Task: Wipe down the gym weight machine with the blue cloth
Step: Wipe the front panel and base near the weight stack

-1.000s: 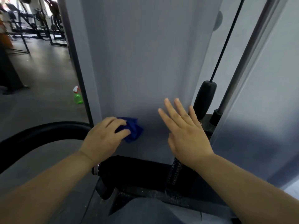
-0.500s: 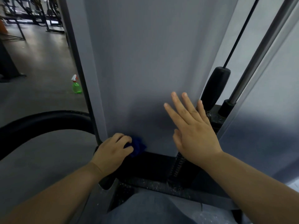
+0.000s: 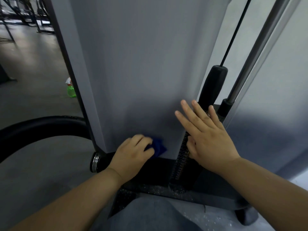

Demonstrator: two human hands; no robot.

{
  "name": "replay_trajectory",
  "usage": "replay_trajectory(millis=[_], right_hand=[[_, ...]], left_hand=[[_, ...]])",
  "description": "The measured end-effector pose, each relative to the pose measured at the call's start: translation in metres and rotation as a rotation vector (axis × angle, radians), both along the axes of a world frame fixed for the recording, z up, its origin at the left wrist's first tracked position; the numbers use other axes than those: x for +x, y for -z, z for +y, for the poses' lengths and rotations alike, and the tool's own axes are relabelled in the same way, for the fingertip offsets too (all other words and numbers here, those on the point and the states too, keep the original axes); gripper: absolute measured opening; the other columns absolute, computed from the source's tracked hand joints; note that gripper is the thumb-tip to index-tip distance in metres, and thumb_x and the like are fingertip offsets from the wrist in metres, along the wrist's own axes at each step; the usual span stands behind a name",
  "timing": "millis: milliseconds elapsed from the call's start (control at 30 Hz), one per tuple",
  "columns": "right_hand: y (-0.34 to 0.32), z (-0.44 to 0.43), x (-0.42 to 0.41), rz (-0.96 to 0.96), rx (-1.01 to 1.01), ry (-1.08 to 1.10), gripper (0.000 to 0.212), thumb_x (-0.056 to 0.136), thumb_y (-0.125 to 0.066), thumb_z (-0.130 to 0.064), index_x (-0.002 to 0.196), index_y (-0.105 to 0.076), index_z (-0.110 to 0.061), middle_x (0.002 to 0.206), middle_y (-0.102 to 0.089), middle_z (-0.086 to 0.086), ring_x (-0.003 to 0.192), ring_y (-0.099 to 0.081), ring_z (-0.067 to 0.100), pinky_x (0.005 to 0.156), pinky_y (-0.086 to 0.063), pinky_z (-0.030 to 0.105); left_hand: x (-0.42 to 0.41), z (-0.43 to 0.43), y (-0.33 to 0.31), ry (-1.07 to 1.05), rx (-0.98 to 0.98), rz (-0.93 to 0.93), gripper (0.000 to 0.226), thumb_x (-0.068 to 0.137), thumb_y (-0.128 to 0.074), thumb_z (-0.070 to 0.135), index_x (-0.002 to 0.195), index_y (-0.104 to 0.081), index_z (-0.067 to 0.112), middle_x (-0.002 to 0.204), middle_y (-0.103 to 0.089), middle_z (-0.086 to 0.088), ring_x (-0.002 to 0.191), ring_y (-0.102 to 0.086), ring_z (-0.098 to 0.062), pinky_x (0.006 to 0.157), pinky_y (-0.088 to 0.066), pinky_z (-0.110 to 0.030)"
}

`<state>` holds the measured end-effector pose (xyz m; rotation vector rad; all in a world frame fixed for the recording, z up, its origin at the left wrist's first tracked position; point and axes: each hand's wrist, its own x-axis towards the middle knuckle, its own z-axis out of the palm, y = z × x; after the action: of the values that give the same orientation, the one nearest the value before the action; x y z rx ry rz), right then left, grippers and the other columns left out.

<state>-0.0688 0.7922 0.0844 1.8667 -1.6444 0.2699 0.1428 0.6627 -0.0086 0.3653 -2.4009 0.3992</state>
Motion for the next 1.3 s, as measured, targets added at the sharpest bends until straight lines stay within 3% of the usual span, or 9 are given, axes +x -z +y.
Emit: replay_trajectory(millis=[167,367,467,600,800,900,1067,1200,1300], right_hand=[[-0.001,0.012,-0.015,-0.017,-0.015,0.028,0.084,0.079,-0.061,-0.012,0.154,-0.023,-0.015,0.164,-0.01,0.003,0.151,-0.004,0.025,0.12,-0.006,0.051],[-0.001,0.039,-0.035,-0.006,-0.03,0.094,0.069,0.087,-0.038,-0.019,0.154,-0.021,-0.017,0.164,-0.011,0.003,0.152,-0.004,0.024,0.121,-0.007,0.05],[0.001,0.053,-0.05,0.003,-0.034,0.116,0.069,0.086,-0.037,-0.018,0.154,-0.022,-0.016,0.164,-0.01,0.003,0.152,-0.003,0.024,0.121,-0.01,0.051],[0.002,0.068,-0.071,-0.027,-0.068,0.158,0.081,0.079,-0.057,-0.006,0.153,-0.025,-0.015,0.164,-0.012,0.004,0.152,-0.003,0.025,0.12,-0.013,0.053],[0.005,0.102,-0.096,-0.107,-0.062,0.233,0.08,0.078,-0.047,-0.011,0.154,-0.023,-0.017,0.164,-0.004,-0.002,0.152,0.001,0.021,0.122,-0.006,0.046],[0.015,0.116,-0.11,-0.154,-0.07,0.277,0.086,0.075,-0.058,-0.005,0.153,-0.024,-0.017,0.164,-0.001,-0.004,0.152,0.002,0.02,0.122,-0.006,0.044],[0.019,0.123,-0.123,-0.272,-0.086,0.331,0.096,0.071,-0.069,0.0,0.154,-0.024,-0.018,0.164,0.006,-0.009,0.152,0.004,0.019,0.123,-0.001,0.038],[0.019,0.124,-0.123,-0.355,-0.118,0.36,0.094,0.076,-0.064,-0.001,0.155,-0.017,-0.018,0.163,0.0,-0.004,0.151,0.004,0.018,0.123,-0.005,0.041],[0.022,0.132,-0.13,-0.366,-0.096,0.373,0.09,0.081,-0.06,-0.004,0.156,-0.012,-0.02,0.163,0.002,-0.005,0.151,0.005,0.019,0.121,-0.009,0.045]], left_hand=[[-0.037,0.013,-0.056,0.02,-0.068,0.282,0.013,0.085,-0.067,0.005,0.095,-0.073,0.012,0.11,-0.064,-0.012,0.101,-0.05,-0.029,0.076,-0.051,-0.038],[-0.043,0.02,0.018,0.116,-0.016,-0.142,0.031,0.057,-0.087,0.007,0.082,-0.074,0.019,0.106,-0.068,-0.004,0.098,-0.049,-0.022,0.067,-0.053,-0.031],[-0.055,0.026,-0.003,0.162,-0.047,-0.05,0.021,0.072,-0.076,0.007,0.091,-0.073,0.016,0.108,-0.066,-0.007,0.1,-0.05,-0.023,0.072,-0.051,-0.033],[-0.079,0.032,-0.044,0.143,-0.097,0.156,0.019,0.089,-0.058,0.01,0.103,-0.069,0.014,0.114,-0.063,-0.011,0.106,-0.051,-0.028,0.084,-0.043,-0.035],[-0.062,0.025,0.004,0.21,-0.118,-0.221,0.033,0.064,-0.08,0.005,0.093,-0.071,0.018,0.11,-0.063,-0.006,0.1,-0.049,-0.024,0.071,-0.055,-0.034],[-0.077,0.04,-0.03,0.233,-0.065,-0.078,0.018,0.086,-0.06,0.011,0.097,-0.073,0.014,0.111,-0.062,-0.01,0.099,-0.051,-0.029,0.072,-0.056,-0.041],[-0.138,0.081,-0.109,0.325,-0.123,0.149,0.029,0.1,-0.046,0.016,0.103,-0.074,0.011,0.11,-0.067,-0.013,0.102,-0.051,-0.032,0.09,-0.047,-0.04],[-0.177,0.081,-0.076,0.311,-0.119,0.043,0.025,0.095,-0.049,0.01,0.103,-0.073,0.01,0.113,-0.066,-0.015,0.106,-0.051,-0.031,0.084,-0.054,-0.044],[-0.184,0.077,-0.027,0.407,-0.188,-0.164,0.023,0.088,-0.051,0.007,0.096,-0.072,0.013,0.112,-0.067,-0.011,0.104,-0.055,-0.028,0.078,-0.057,-0.039]])
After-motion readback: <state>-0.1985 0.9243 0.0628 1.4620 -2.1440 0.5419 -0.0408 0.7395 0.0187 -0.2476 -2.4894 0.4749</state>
